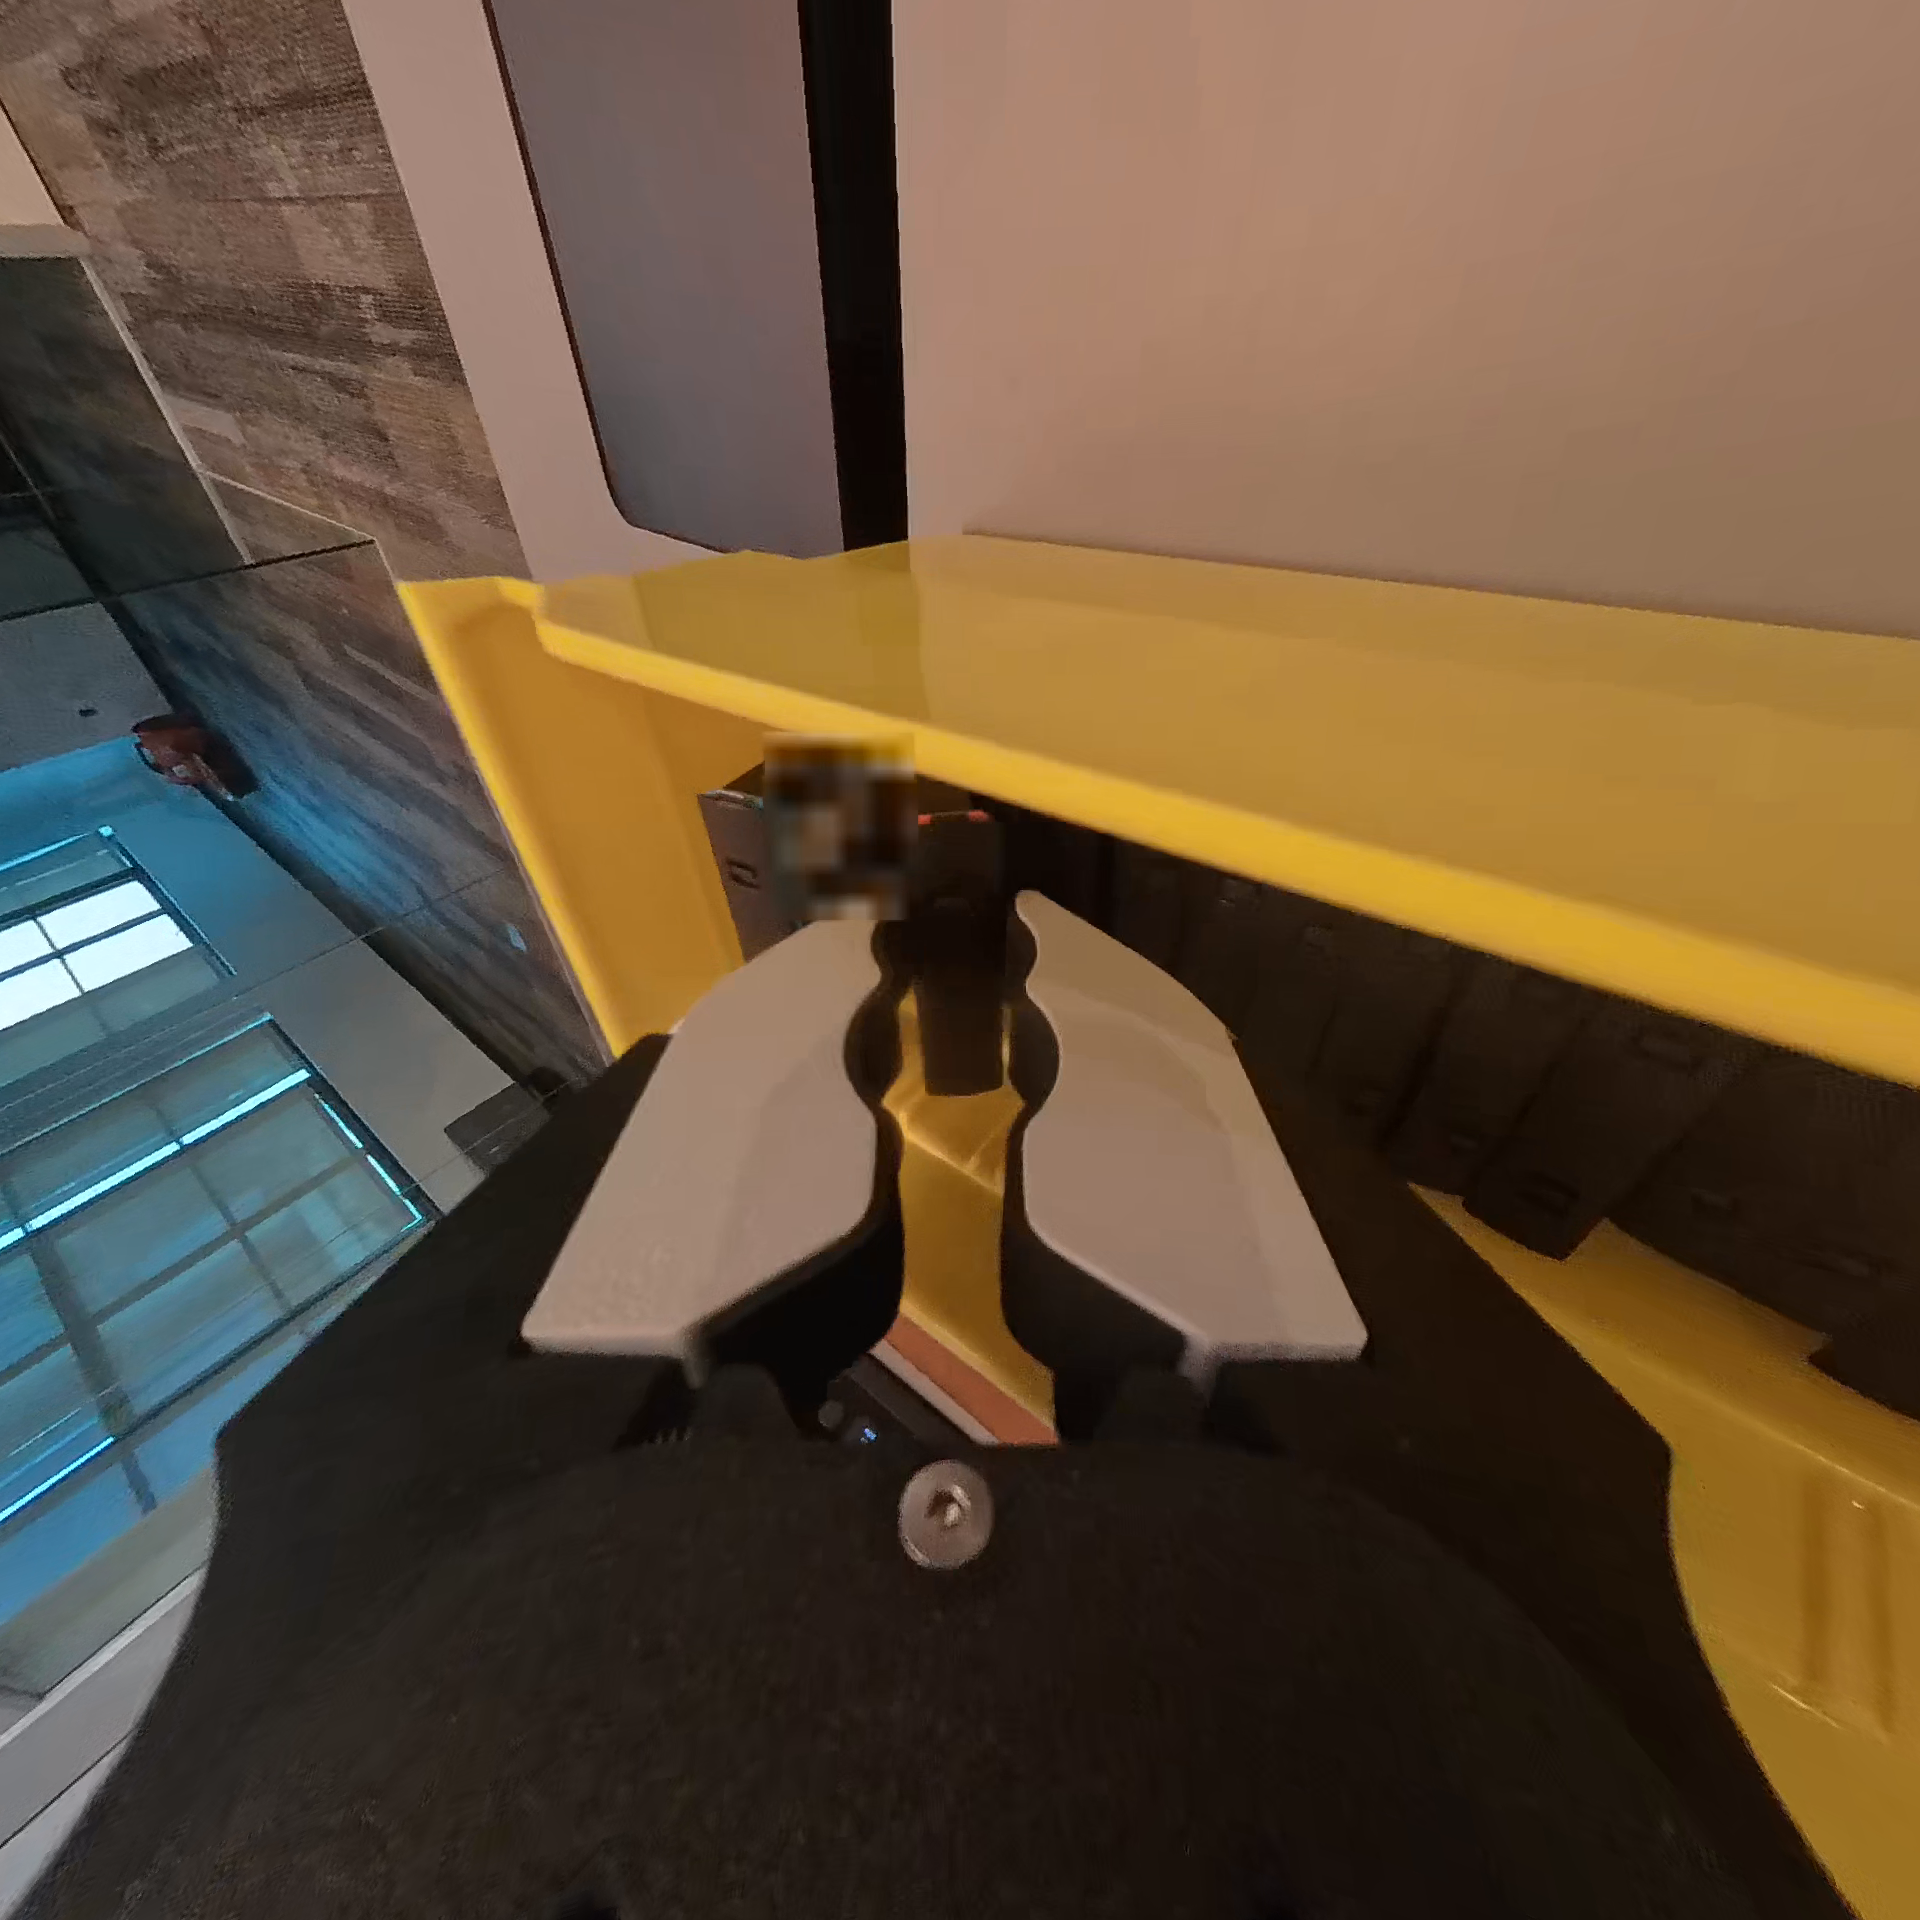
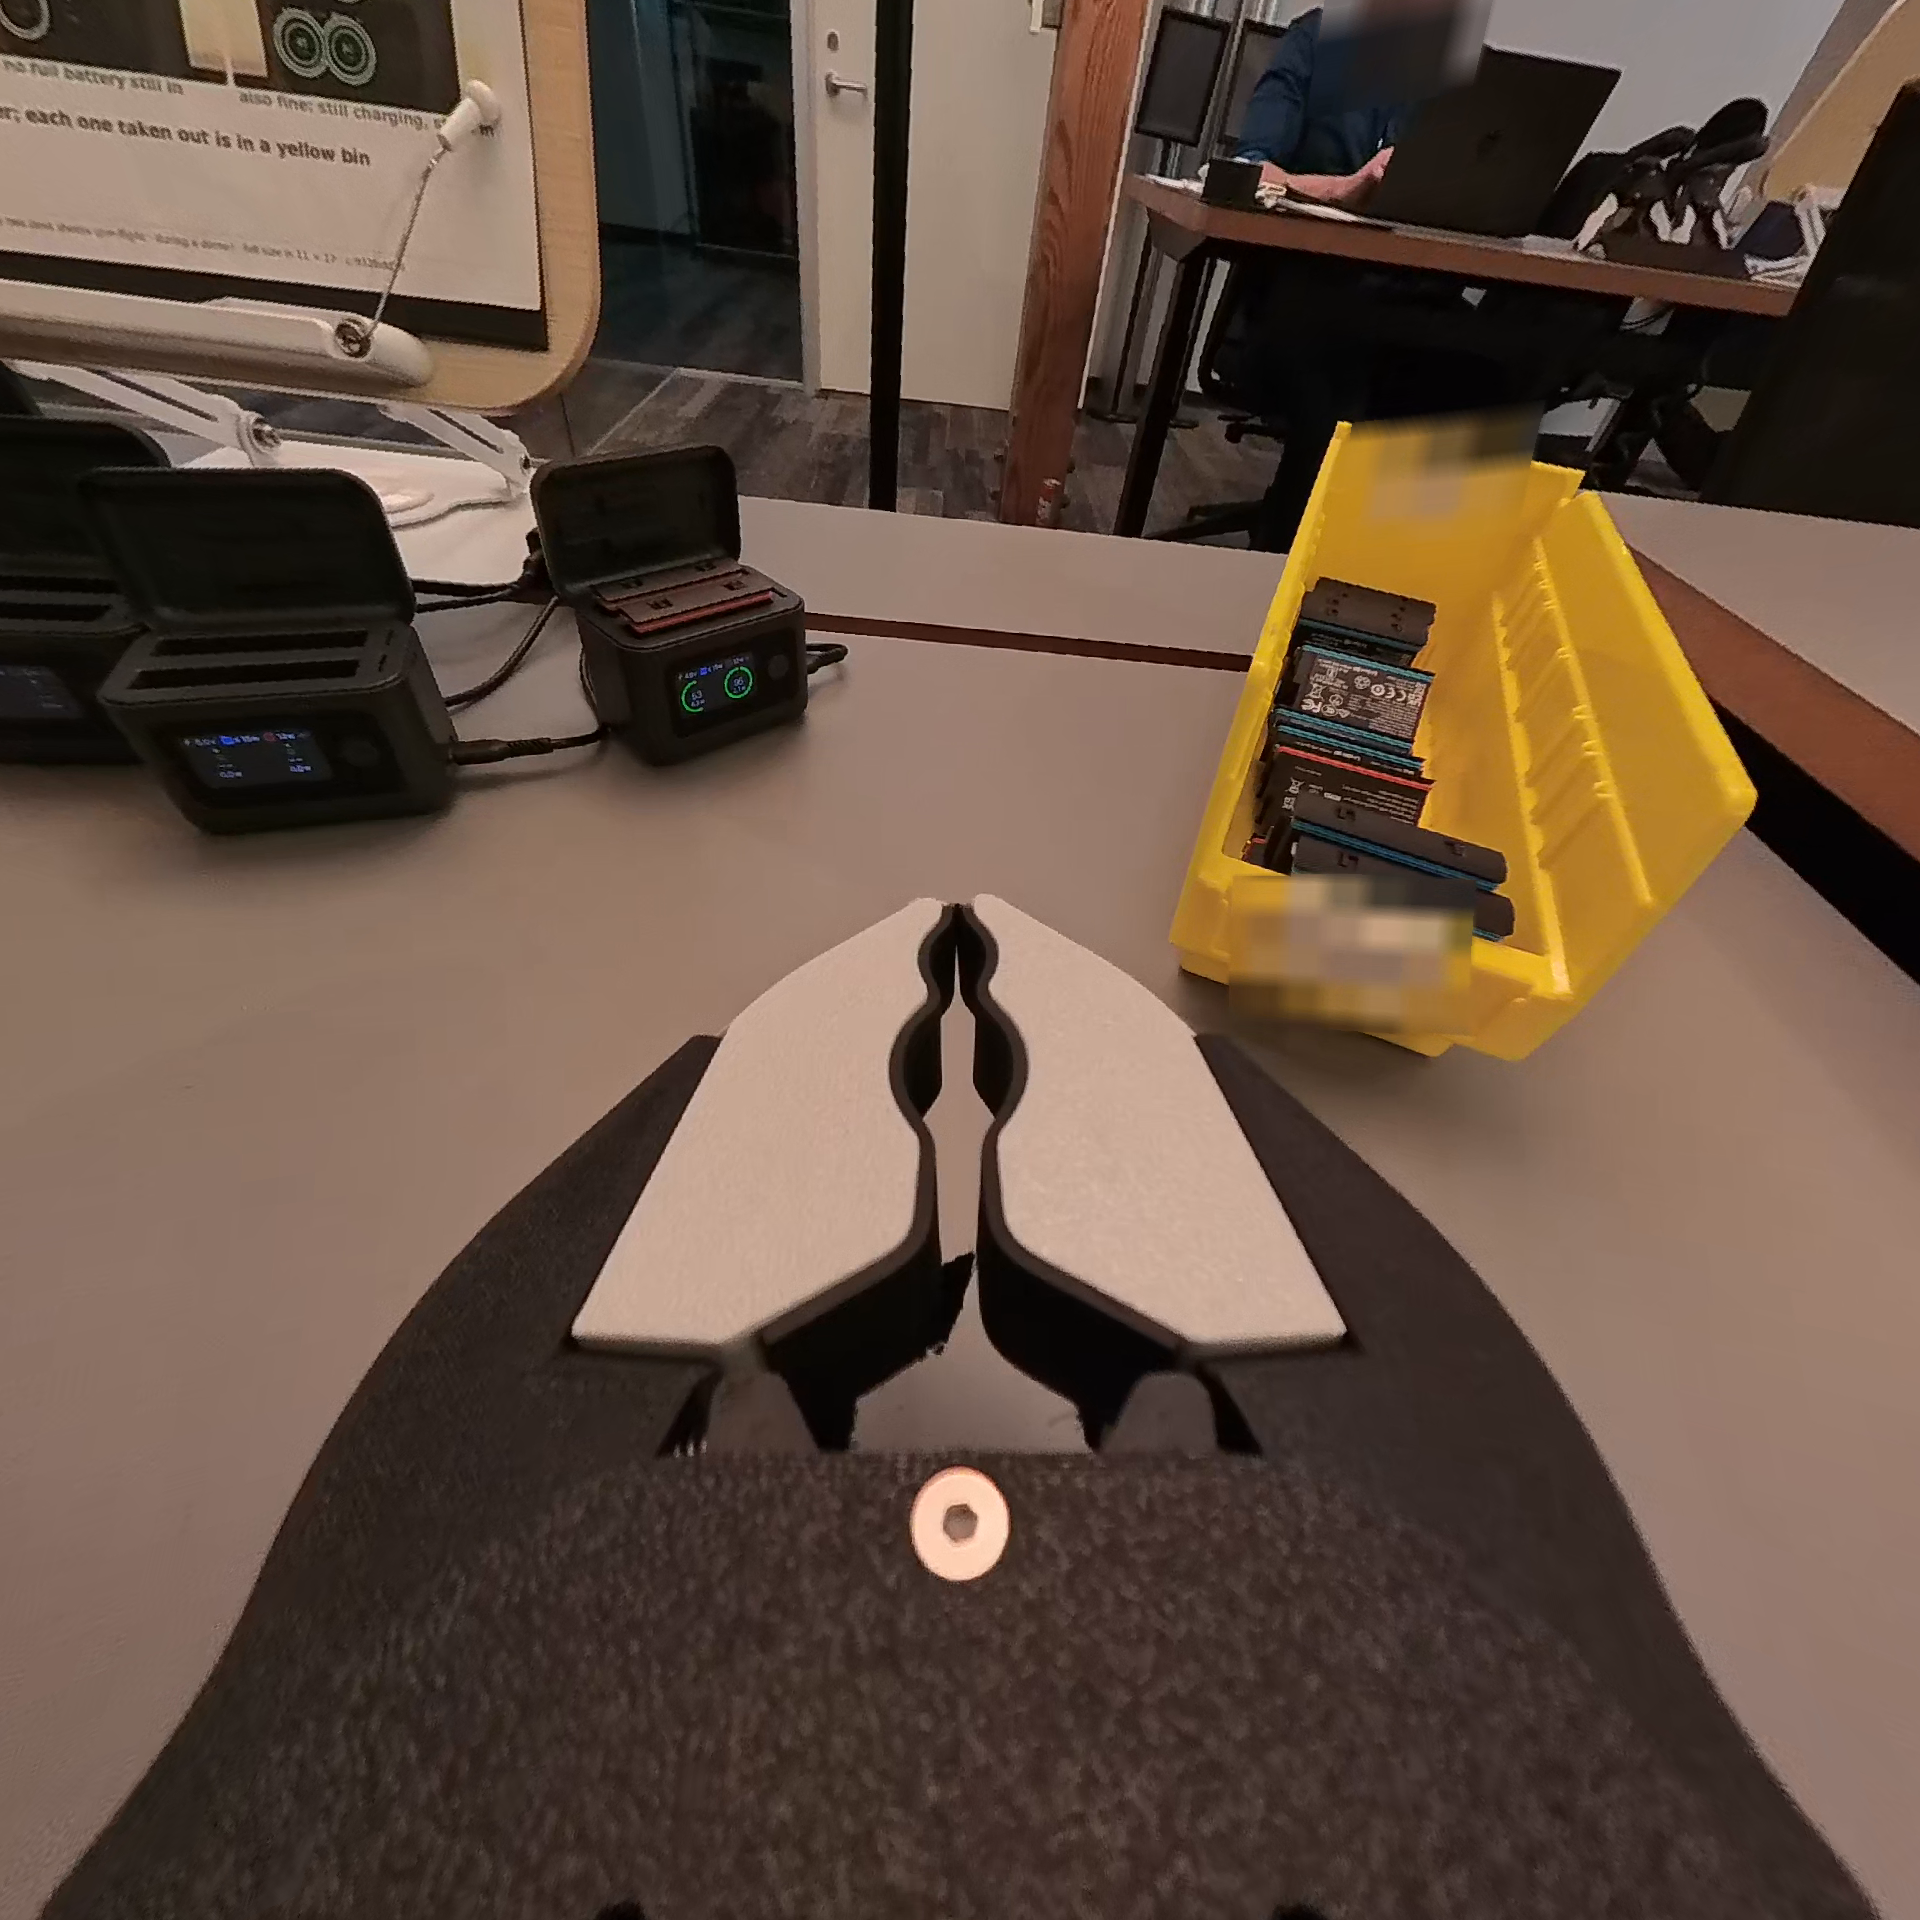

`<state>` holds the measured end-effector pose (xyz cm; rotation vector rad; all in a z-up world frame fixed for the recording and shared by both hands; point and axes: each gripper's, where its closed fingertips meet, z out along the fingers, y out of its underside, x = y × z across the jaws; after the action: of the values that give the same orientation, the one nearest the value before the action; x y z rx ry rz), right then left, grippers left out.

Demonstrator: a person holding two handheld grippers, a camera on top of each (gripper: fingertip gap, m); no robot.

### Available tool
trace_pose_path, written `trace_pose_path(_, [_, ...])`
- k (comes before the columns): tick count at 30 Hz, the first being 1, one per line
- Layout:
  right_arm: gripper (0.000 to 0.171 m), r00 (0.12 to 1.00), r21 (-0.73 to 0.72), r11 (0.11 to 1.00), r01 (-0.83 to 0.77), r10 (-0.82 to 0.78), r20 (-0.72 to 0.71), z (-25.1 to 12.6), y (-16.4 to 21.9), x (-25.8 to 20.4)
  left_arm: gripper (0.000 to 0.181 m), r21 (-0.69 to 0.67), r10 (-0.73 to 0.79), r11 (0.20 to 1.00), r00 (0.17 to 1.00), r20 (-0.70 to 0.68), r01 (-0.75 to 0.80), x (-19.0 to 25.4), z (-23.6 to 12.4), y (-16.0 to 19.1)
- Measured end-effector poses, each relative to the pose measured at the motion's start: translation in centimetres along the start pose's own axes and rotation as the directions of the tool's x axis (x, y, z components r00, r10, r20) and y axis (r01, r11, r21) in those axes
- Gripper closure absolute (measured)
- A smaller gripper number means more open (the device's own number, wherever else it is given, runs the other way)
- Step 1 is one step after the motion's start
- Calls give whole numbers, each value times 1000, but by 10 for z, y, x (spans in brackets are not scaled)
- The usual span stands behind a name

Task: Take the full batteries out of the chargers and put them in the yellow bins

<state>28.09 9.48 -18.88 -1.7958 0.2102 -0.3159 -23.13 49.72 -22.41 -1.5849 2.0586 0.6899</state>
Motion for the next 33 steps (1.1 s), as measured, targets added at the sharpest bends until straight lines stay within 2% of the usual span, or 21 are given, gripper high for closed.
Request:
trace_pose_path(4, [171,1000,-2,1000,-5,5,7,0,0,-1,165,8,-36,999,999,-10,36,-4,-10,2])
trace_pose_path(7, [171,1000,1,1000,-7,7,14,0,0,-2,165,72,-142,987,989,-41,144,-13,-33,1])
trace_pose_path(9, [171,1000,7,1000,-5,5,24,-1,-2,-4,165,159,-252,951,963,-98,265,-21,-55,-7])
trace_pose_path(12, [171,997,30,1000,8,-11,76,-3,-5,-13,165,336,-350,848,910,-224,409,-28,-99,-36])
trace_pose_path(15, [171,983,59,997,49,-59,176,-8,-8,-34,165,474,-311,756,885,-346,451,-22,-142,-76])
trace_pose_path(17, [171,971,71,994,84,-97,220,-10,-8,-46,165,530,-254,728,889,-380,435,-13,-163,-104])
trace_pose_path(22, [171,961,80,988,128,-144,235,-12,-7,-54,165,530,-130,779,914,-385,334,10,-178,-166])
trace_pose_path(29, [171,969,71,993,92,-105,223,-12,-7,-46,165,429,-64,861,895,-442,273,29,-158,-244])
trace_pose_path(33, [171,969,70,993,92,-105,225,-12,-7,-46,165,346,-32,911,875,-482,223,41,-140,-274])
